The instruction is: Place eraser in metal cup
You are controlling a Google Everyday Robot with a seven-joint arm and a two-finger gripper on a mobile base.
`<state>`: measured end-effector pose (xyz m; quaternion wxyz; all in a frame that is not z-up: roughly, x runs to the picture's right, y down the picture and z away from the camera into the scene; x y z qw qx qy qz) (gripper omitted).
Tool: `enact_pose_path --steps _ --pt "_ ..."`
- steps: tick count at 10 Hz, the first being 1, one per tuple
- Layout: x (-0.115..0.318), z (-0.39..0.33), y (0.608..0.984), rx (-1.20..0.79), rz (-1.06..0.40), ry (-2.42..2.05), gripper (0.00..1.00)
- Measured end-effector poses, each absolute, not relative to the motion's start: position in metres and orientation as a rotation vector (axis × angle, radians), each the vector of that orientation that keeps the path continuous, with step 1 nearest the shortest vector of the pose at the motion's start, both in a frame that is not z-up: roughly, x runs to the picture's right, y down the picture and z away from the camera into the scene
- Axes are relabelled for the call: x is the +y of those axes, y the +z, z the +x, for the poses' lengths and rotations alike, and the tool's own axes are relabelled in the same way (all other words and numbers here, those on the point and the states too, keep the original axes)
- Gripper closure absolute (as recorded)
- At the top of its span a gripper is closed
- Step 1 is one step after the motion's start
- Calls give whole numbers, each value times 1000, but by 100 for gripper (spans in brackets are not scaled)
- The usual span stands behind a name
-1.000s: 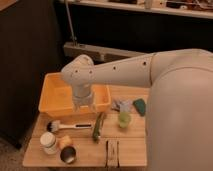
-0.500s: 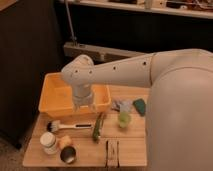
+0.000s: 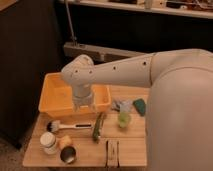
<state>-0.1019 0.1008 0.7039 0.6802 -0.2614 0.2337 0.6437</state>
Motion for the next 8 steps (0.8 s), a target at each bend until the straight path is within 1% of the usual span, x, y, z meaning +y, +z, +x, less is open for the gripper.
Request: enact_pose_path --steps 3,8 --pt "100 -89 702 525 -580 1474 35" --pt "121 -20 690 545 -574 1567 35"
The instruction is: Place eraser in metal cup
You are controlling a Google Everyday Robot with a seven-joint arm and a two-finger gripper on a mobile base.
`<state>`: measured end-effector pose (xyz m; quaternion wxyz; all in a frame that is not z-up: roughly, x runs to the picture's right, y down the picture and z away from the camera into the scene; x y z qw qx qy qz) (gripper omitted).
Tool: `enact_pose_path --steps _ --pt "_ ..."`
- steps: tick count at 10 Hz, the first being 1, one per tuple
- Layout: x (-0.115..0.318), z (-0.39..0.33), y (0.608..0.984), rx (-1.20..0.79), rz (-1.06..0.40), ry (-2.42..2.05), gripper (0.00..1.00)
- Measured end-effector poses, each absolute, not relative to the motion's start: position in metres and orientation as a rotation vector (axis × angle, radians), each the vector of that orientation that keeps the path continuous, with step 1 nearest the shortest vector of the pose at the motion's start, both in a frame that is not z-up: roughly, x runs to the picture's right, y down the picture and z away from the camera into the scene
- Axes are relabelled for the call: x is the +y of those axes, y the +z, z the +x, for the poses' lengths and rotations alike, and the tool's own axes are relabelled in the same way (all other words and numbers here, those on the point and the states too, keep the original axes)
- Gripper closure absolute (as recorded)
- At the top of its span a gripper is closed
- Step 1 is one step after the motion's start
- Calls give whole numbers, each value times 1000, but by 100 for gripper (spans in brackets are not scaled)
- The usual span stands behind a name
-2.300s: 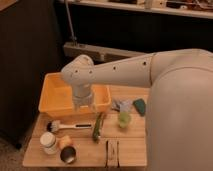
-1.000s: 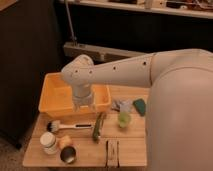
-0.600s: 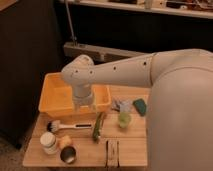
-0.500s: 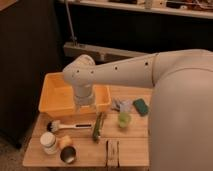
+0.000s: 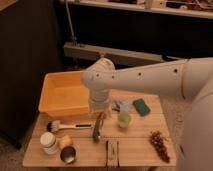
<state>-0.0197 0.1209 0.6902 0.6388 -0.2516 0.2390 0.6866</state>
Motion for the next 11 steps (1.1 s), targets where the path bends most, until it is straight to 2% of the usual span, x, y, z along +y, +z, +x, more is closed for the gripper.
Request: enact_pose_path --steps 3,9,11 --pt "136 5 695 570 -599 1637 35" --pt "137 1 695 567 -604 1629 35" --pt "156 -1 701 595 -604 1590 35"
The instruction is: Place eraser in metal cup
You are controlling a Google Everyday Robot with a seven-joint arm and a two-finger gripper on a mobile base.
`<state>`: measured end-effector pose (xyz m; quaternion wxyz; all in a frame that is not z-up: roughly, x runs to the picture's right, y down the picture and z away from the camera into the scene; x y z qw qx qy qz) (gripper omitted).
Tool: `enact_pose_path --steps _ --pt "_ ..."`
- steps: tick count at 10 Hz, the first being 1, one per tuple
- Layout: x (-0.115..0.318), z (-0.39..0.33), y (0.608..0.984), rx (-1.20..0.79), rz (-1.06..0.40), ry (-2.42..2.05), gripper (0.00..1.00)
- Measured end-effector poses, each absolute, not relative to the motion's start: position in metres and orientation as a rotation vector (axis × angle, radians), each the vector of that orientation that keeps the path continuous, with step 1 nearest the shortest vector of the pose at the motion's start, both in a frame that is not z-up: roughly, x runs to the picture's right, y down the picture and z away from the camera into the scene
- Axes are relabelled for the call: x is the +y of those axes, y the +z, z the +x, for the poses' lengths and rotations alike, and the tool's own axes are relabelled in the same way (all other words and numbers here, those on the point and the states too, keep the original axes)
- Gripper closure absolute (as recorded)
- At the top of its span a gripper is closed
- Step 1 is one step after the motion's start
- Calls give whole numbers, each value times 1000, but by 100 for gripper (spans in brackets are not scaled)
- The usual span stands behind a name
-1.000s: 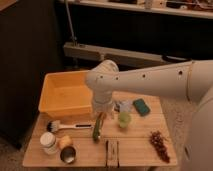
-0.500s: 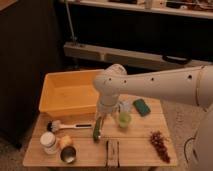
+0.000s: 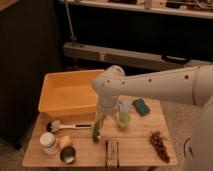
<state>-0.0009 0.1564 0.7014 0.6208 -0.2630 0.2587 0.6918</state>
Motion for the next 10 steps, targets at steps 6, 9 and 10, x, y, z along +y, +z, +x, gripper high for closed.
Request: enact_pose_path --steps 6,9,10 --pt "234 34 713 583 -664 1525 35" --pt "260 37 730 610 -689 1485 35" --pt "265 36 734 614 -700 1478 35"
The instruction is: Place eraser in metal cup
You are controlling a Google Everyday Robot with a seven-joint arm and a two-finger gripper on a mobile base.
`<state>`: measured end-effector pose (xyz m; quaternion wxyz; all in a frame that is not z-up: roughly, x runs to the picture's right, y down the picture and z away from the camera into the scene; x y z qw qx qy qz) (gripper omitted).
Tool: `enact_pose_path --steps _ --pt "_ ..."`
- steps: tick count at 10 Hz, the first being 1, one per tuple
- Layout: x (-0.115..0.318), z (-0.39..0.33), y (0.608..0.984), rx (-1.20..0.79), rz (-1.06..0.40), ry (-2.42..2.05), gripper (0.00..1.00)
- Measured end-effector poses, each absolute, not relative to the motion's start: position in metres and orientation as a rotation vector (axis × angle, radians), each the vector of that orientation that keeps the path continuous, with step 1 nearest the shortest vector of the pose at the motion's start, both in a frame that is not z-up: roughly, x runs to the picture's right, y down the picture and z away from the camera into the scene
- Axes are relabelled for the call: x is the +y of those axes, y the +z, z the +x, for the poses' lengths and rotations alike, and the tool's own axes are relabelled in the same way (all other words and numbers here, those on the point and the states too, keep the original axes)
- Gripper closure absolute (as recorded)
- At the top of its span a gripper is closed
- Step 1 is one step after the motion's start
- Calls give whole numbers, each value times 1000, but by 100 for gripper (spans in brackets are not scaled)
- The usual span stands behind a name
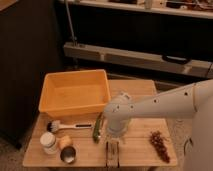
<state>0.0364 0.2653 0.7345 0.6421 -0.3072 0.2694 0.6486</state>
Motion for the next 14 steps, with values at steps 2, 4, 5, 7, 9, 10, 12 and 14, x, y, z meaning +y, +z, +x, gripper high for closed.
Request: enact_pose_path --steps 2,4,5,7,9,10,12,14 --pt "275 40 743 633 -728 1463 35" --pt "281 36 748 643 -750 1448 35" --pt "284 33 751 642 -766 1439 38" --pt "286 26 754 632 -791 1428 57" --pt "287 15 754 622 -805 1410 78" --pt "285 12 752 608 -810 1409 89" --pt "270 5 739 540 -808 1434 100" --pt "246 1 717 466 -814 1454 100"
